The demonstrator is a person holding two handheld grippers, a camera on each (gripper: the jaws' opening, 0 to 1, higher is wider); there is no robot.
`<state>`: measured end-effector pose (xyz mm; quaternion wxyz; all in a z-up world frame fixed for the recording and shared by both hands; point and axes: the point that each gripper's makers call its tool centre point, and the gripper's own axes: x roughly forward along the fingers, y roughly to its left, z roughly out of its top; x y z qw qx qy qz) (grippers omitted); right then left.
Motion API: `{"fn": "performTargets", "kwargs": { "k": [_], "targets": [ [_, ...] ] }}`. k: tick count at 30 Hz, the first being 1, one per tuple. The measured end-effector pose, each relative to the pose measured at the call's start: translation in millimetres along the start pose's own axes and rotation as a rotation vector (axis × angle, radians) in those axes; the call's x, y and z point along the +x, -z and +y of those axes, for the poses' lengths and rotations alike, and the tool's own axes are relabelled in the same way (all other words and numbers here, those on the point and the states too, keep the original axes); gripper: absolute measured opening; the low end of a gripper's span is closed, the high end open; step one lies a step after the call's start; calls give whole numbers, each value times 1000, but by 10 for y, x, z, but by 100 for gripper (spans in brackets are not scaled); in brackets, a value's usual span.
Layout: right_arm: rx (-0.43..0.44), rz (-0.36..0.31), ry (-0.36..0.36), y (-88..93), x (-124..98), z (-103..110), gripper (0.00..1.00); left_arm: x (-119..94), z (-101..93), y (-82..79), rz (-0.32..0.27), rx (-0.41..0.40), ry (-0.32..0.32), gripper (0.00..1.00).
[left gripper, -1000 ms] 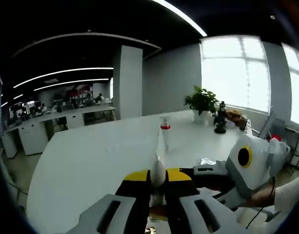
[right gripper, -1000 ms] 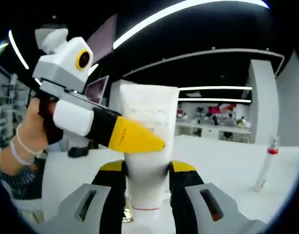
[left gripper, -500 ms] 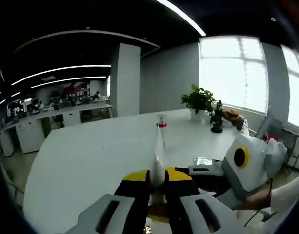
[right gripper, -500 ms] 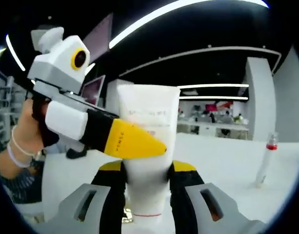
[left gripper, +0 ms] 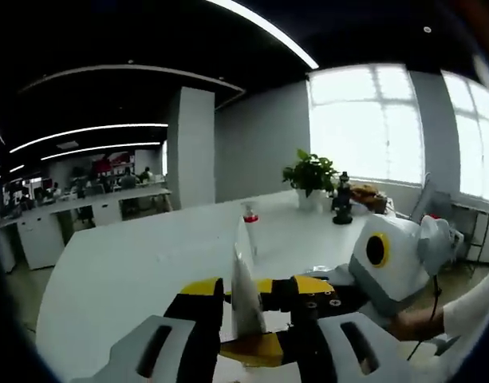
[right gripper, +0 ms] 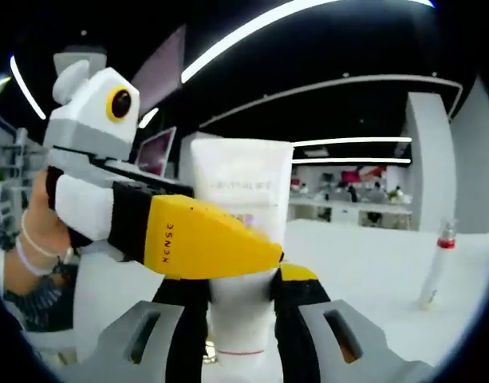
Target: Arrange the skincare products in the storage area until every visible bottle or jar stands upright without overlapping.
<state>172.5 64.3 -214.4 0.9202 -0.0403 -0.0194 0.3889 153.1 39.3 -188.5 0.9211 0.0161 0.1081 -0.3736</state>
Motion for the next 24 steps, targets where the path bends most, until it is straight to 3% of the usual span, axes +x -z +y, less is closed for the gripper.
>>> {"fn": "performTargets", "kwargs": {
  "k": [4, 14, 18, 24],
  "targets": [
    [8, 1, 7, 11, -24, -54, 29, -41, 9, -38, -57, -19, 10, 47],
    [19, 9, 44, 60, -100, -262, 30, -139, 125, -28, -134, -47, -4, 55],
    [-5, 9, 75, 69, -141, -377, 30, -142, 189, 72, -150, -34, -37, 65],
    [-12, 7, 93, 64, -195, -475, 30, -156, 277, 232, -173, -21, -76, 72]
  ]
}}
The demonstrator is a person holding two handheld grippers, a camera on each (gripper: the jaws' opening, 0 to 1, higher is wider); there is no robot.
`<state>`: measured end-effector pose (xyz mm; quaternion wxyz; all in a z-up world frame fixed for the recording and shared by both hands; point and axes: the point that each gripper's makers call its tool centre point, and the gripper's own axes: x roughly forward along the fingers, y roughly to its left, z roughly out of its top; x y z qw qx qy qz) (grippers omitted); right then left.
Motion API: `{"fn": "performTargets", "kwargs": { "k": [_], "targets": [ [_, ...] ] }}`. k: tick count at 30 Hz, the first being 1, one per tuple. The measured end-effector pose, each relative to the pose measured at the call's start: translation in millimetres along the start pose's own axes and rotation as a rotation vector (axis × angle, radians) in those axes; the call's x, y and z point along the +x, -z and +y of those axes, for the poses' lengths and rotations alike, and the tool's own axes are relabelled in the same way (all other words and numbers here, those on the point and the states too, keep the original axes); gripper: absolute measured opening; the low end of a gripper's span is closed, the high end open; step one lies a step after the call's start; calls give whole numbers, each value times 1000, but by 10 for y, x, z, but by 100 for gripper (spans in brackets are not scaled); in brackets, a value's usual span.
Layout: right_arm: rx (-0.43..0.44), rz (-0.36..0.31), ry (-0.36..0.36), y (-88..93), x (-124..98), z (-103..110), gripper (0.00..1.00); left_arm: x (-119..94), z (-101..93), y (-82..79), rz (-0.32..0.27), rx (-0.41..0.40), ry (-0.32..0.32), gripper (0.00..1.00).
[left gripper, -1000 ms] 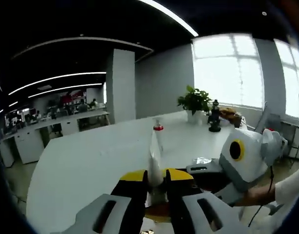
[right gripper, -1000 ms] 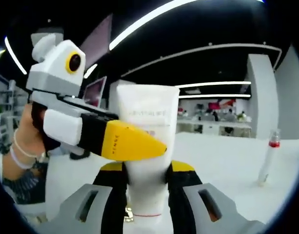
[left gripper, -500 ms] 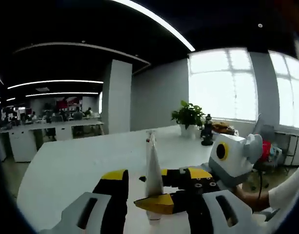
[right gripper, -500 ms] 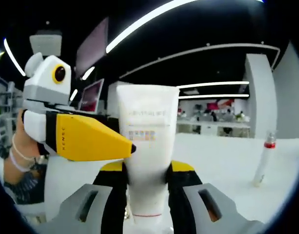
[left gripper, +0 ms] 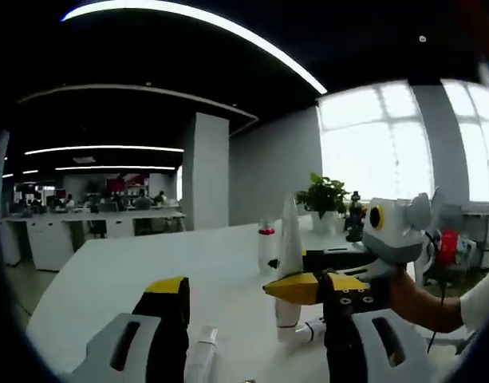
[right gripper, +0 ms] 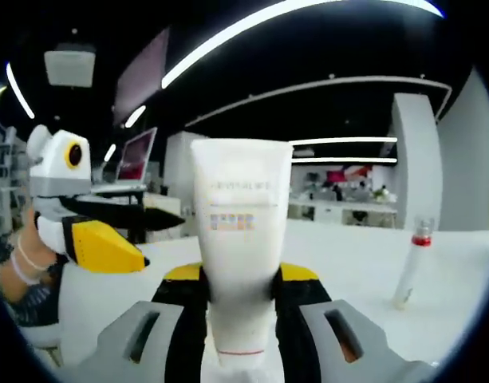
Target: Arrange the skincare products in the storage area until every visible bottle or jar stands upright without overlapping.
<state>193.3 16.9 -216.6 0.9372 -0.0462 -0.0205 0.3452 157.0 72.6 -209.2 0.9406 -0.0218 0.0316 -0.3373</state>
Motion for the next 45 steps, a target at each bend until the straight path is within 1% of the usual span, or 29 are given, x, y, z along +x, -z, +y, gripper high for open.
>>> {"fn": "performTargets", "kwargs": {
  "k": [3, 7, 8, 9, 10, 13, 15, 17, 19, 20, 23, 28, 31, 35, 36, 39, 40, 41, 45],
  "targets": [
    [4, -2, 7, -1, -11, -53, 30, -5, 54, 25, -25, 3, -22, 77],
    [10, -7, 12, -14, -30, -86, 30, -17, 90, 60, -30, 15, -39, 80],
    [11, -9, 13, -17, -34, -92, 30, -26, 100, 80, -32, 14, -44, 82],
    [13, -15, 24, -45, -61, -146, 30, -35, 110, 100, -34, 12, -50, 83],
    [13, -17, 25, -50, -65, -154, 30, -42, 107, 114, -35, 12, -50, 84],
    [6, -25, 45, -80, -90, -234, 30, -71, 119, 164, -41, 15, -68, 85],
    [0, -28, 55, -93, -107, -276, 30, -81, 121, 193, -51, 12, -74, 90],
    [2, -30, 69, -107, -126, -350, 30, -80, 116, 247, -43, 3, -74, 92],
    [9, -34, 78, -118, -140, -411, 30, -80, 126, 278, -44, 2, -82, 94],
    [17, -36, 81, -120, -144, -447, 30, -73, 130, 292, -46, 3, -83, 96],
    [25, -36, 90, -117, -157, -515, 30, -56, 132, 338, -32, -8, -84, 99],
    [48, -45, 115, -111, -206, -685, 31, -70, 93, 396, -28, 1, -81, 100],
    [55, -52, 142, -109, -240, -823, 31, -81, 54, 438, -34, -1, -57, 100],
    [64, -55, 168, -100, -261, -961, 31, -87, 35, 470, -26, -8, -52, 100],
    [76, -59, 189, -78, -277, -1069, 31, -97, 30, 495, -16, -2, -55, 100],
    [100, -66, 220, -27, -307, -1231, 31, -123, 12, 538, 2, 11, -55, 100],
    [106, -67, 223, -18, -310, -1254, 31, -134, 8, 543, 0, 12, -57, 100],
    [131, -67, 240, 21, -327, -1345, 31, -153, 3, 549, -4, 13, -58, 100],
    [126, -71, 279, 58, -363, -1503, 31, -203, -22, 561, -13, -3, -52, 100]
  ]
}}
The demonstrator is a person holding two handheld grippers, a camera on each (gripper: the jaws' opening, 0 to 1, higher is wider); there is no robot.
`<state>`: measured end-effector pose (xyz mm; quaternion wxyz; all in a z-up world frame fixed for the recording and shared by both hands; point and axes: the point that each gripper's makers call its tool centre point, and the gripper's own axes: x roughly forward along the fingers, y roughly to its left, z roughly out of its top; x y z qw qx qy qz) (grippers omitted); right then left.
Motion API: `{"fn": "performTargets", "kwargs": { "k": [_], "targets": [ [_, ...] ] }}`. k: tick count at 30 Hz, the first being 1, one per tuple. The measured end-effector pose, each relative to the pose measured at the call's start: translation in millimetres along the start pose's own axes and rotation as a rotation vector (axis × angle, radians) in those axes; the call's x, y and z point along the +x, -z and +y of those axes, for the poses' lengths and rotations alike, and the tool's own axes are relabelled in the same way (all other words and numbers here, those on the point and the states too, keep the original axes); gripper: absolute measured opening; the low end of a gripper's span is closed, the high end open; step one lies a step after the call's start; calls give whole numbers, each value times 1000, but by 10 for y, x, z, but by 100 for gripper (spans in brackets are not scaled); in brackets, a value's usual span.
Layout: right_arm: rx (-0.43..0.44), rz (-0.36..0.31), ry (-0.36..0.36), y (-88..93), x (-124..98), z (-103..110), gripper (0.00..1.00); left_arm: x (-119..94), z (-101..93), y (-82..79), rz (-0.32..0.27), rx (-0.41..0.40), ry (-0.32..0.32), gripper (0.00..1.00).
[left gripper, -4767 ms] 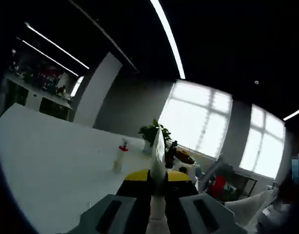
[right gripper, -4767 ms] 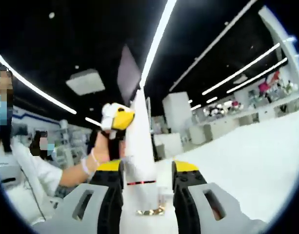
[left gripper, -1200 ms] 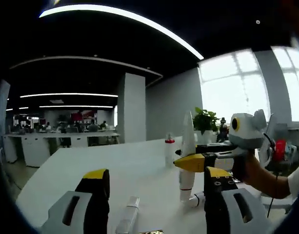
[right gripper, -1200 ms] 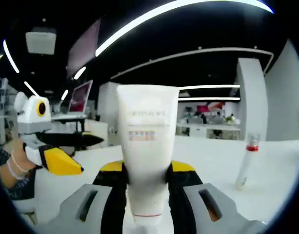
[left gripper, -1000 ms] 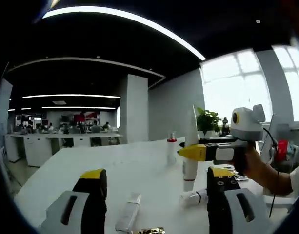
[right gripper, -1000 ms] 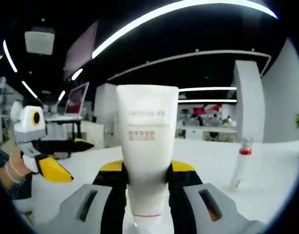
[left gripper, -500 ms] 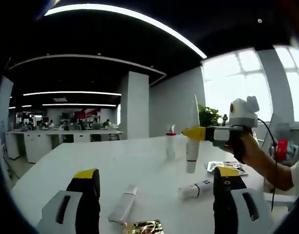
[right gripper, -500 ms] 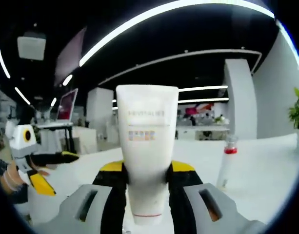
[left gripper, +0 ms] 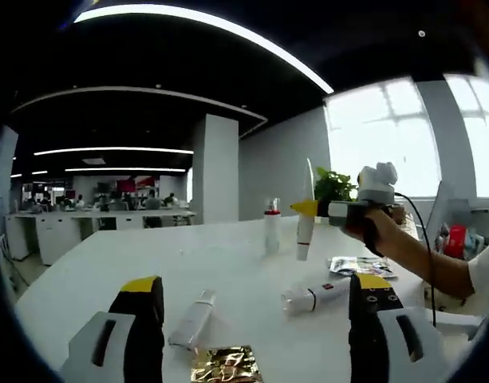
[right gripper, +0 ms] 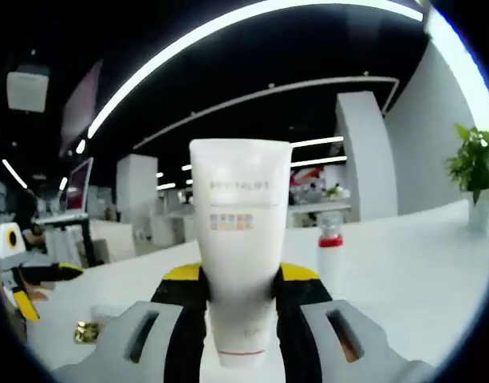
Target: Arrange the skincare products in the storage area until every visible bottle or jar stands upright without overlapping.
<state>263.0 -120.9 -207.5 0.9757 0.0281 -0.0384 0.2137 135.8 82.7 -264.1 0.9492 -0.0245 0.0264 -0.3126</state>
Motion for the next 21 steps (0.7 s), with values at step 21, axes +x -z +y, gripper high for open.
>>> {"fn": "performTargets", "kwargs": {
  "k": [21],
  "targets": [
    [-68, 28, 235, 143, 124, -765, 32, -69, -134, 63, 10, -13, 14, 99]
  ]
}}
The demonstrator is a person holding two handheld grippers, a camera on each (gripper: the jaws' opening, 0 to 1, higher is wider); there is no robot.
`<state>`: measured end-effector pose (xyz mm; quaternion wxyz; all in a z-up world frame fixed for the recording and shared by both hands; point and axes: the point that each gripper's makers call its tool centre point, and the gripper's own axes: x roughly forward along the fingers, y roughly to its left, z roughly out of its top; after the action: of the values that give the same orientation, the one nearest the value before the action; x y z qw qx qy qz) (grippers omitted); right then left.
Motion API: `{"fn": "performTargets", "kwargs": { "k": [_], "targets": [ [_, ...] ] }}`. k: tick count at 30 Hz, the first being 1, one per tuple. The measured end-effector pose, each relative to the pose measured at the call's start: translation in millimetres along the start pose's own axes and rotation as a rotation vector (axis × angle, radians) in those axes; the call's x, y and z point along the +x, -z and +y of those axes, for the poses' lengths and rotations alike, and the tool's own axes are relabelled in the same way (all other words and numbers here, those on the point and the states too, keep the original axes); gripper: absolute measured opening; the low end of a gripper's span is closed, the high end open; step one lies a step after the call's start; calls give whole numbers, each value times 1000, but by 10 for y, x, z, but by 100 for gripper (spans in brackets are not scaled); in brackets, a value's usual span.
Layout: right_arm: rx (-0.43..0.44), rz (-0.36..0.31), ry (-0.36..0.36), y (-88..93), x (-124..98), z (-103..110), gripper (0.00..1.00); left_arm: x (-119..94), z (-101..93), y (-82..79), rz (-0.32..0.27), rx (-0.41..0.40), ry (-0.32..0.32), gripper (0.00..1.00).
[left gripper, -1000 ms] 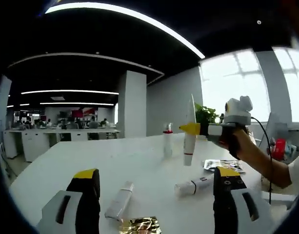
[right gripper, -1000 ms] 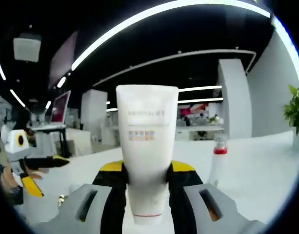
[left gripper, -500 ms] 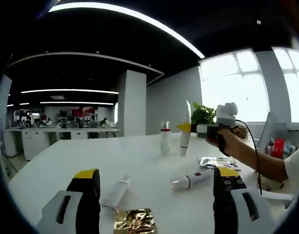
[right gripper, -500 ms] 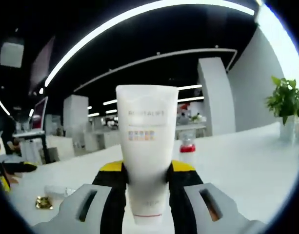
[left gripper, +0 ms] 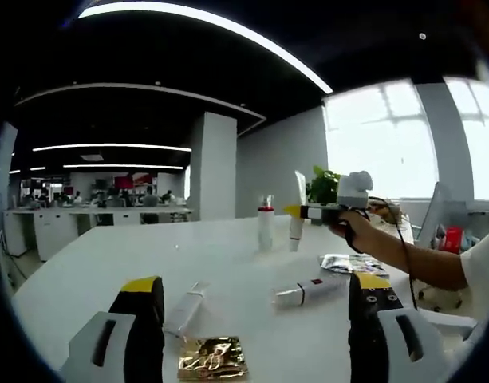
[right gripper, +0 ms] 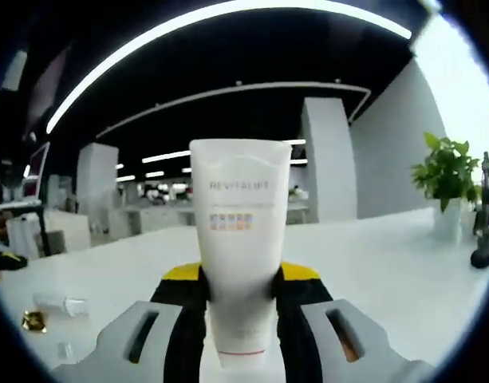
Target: Arrange the skincare products in the storage area until every visible bottle or jar stands upright without overlapping.
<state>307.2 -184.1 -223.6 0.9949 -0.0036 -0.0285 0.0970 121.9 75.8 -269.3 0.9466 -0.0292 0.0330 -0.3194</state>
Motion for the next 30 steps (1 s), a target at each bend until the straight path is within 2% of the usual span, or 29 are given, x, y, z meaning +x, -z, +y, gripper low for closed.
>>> {"fn": "performTargets", "kwargs": {
  "k": [10, 17, 20, 30],
  "targets": [
    [8, 57, 75, 204, 106, -130, 32, 7, -12, 50, 16, 1, 2, 99],
    [4, 59, 113, 247, 139, -209, 31, 6, -6, 37, 10, -6, 1, 99],
    [5, 62, 122, 301, 112, -199, 31, 8, -4, 46, 12, -12, 2, 99],
    [-46, 70, 155, 296, 99, -163, 33, 1, -1, 64, 17, -27, -4, 100]
  ]
}}
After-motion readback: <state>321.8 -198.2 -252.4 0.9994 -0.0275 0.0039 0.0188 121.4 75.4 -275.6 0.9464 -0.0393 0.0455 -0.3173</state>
